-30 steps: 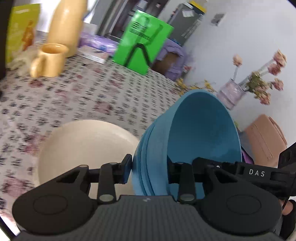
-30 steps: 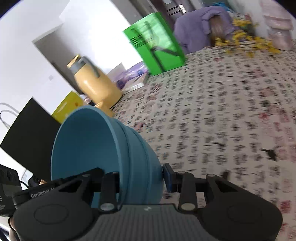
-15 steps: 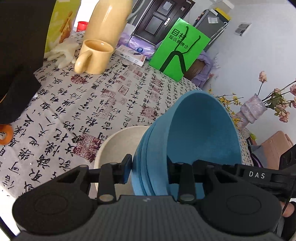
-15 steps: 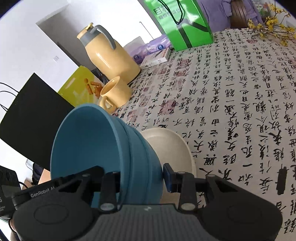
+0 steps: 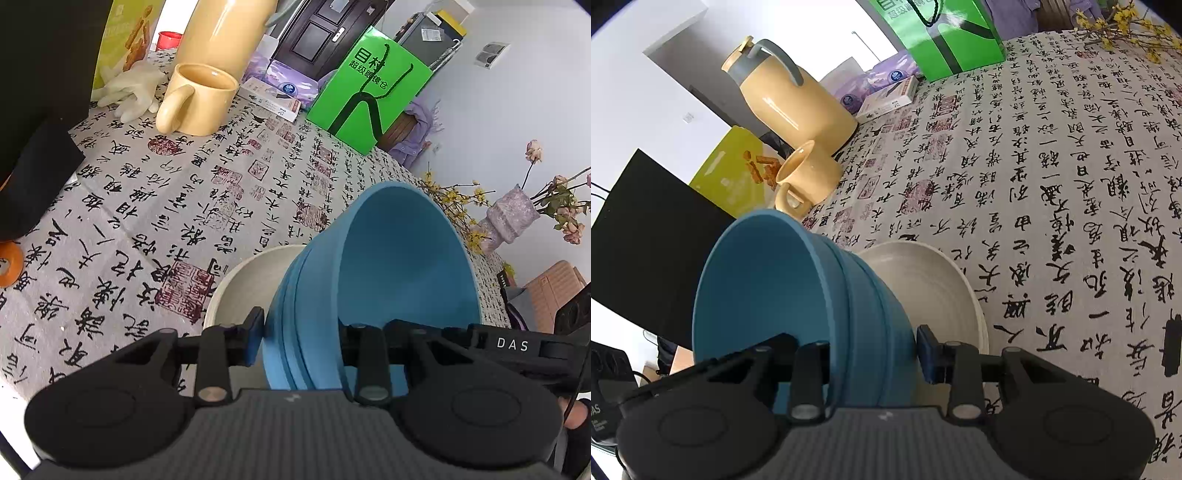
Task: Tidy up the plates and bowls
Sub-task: 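Lift the blue bowl stack and lower it onto the cream plates, then open both grippers to release the bowls on the plates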
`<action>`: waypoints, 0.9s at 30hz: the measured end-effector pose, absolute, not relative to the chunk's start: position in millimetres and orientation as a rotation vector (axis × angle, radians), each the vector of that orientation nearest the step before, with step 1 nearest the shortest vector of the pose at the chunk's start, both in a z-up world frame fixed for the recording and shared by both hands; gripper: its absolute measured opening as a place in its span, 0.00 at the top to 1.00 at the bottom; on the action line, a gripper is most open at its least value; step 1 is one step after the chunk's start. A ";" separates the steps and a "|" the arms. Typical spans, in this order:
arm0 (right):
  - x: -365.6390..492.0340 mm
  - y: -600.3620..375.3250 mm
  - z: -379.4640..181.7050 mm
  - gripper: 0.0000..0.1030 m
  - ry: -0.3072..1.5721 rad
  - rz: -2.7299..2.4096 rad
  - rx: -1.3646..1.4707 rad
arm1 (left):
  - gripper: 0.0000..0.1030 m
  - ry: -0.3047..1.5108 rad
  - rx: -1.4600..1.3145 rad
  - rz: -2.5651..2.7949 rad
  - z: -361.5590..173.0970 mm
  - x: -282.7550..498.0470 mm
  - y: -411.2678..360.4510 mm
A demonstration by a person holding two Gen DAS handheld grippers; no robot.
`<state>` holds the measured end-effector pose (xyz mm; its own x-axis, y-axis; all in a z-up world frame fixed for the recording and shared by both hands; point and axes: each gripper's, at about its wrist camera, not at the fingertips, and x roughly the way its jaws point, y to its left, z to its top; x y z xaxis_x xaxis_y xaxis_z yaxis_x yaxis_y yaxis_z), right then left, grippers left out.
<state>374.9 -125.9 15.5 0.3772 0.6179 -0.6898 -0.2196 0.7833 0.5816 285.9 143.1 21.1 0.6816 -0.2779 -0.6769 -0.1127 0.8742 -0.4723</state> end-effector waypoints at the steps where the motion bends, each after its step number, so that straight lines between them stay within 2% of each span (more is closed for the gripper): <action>1: 377.1 -124.8 15.0 0.68 1.058 0.557 0.433 | 0.67 0.824 -0.514 -0.099 21.0 286.6 143.0; 24: 389.5 -123.0 9.1 0.67 1.048 0.552 0.449 | 0.63 0.828 -0.512 -0.124 20.3 294.0 144.5; 27: 386.6 -124.8 11.9 0.62 1.036 0.547 0.443 | 0.59 0.821 -0.499 -0.122 22.0 292.0 143.5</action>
